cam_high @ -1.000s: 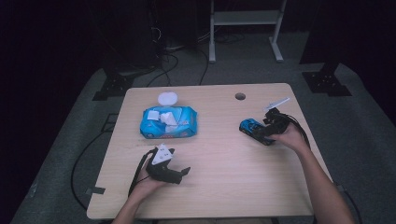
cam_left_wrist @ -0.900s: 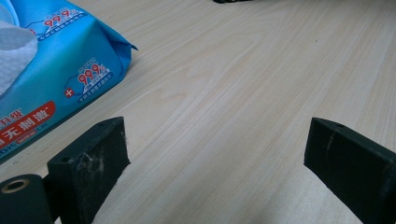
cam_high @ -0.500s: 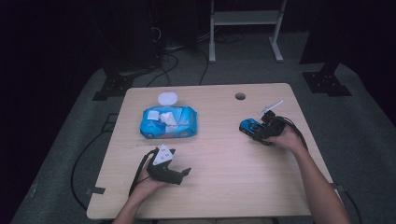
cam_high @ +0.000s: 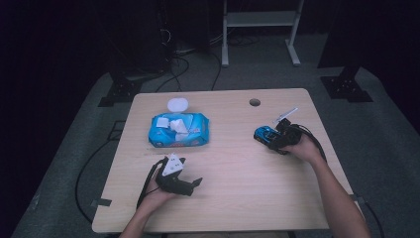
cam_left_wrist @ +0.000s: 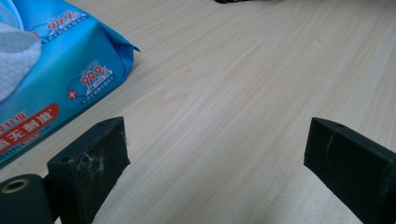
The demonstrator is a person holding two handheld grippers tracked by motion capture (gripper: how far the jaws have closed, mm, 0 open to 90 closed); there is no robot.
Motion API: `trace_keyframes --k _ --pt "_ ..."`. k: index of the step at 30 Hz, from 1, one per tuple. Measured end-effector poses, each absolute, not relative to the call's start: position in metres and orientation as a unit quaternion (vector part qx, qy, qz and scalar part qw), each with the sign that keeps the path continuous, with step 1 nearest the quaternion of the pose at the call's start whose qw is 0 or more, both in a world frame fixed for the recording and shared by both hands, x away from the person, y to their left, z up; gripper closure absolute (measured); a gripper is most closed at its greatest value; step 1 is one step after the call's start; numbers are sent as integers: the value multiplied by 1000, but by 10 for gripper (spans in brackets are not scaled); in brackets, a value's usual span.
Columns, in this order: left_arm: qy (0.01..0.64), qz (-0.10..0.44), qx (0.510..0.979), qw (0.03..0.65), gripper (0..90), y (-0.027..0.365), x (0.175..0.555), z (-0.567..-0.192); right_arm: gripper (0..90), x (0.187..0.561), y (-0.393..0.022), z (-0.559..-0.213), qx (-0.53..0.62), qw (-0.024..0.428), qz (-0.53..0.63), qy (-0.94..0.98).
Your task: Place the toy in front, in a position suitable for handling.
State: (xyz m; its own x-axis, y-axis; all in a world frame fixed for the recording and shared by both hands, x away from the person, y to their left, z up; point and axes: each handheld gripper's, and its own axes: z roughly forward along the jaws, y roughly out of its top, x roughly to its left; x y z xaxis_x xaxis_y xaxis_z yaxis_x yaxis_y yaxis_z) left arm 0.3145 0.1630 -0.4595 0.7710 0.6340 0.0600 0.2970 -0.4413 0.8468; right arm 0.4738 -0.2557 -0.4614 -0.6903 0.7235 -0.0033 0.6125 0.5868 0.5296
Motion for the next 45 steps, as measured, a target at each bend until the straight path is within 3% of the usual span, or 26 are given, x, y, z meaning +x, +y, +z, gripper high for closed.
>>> trace_keyframes --k 45 --pt "285 196 821 454 55 166 314 -458 257 462 -277 -447 398 87 323 854"
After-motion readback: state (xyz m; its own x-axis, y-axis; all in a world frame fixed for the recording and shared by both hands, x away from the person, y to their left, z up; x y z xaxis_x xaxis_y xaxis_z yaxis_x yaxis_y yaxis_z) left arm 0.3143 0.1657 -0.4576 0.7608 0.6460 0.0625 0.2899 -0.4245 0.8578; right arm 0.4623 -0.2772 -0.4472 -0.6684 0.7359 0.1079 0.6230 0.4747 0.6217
